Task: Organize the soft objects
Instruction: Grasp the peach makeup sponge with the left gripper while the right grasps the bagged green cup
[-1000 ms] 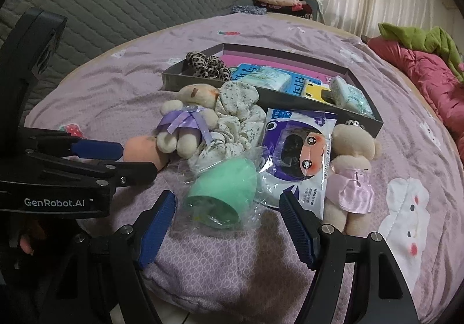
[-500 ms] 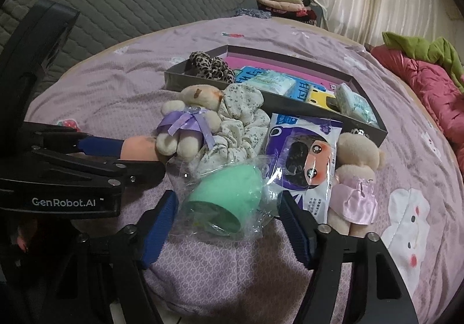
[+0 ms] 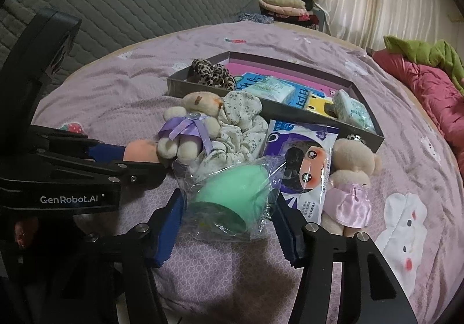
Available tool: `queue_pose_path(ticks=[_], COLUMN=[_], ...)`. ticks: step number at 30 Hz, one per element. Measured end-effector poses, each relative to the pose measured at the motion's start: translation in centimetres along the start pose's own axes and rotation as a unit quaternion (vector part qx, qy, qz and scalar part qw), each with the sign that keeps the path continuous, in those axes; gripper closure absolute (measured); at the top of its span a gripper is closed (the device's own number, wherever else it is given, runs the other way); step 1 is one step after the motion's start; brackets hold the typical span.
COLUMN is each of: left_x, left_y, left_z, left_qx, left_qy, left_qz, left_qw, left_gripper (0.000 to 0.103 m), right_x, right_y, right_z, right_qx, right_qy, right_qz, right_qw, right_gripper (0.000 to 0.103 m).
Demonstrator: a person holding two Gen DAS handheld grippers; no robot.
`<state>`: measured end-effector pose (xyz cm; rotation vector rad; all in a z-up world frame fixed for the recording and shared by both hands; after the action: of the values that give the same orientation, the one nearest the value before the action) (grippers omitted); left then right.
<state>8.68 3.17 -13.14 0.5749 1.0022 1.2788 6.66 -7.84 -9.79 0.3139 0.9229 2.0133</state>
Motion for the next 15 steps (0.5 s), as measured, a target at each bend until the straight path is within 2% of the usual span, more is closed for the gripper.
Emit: queue_pose_path(ticks=[15], left_x=[-0.2], left_y=[1.6], left_z=[-0.2], left_qx=[-0.010], left_qy=[-0.002], left_qz=[0.010], left_qw=[0.9999], left_gripper=[0.064], right_x=[-0.1], right_y=[1.7], right_z=[0.5], right_qx=[-0.023], right_qy=[0.005], right_qz=[0.002], right_qw=[1.000], right_gripper=[0.043])
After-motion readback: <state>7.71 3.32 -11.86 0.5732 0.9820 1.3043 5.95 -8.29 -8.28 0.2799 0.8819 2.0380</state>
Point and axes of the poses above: each gripper's, at about its wrist camera, not at the fingertips, and y roughly against the way its jaws point, x to its left, z to its top, the point moved 6 cm from there along -y, roughly the way its jaws point, and after that the axes turned 7 degrees about y, right-handed, at the moved point
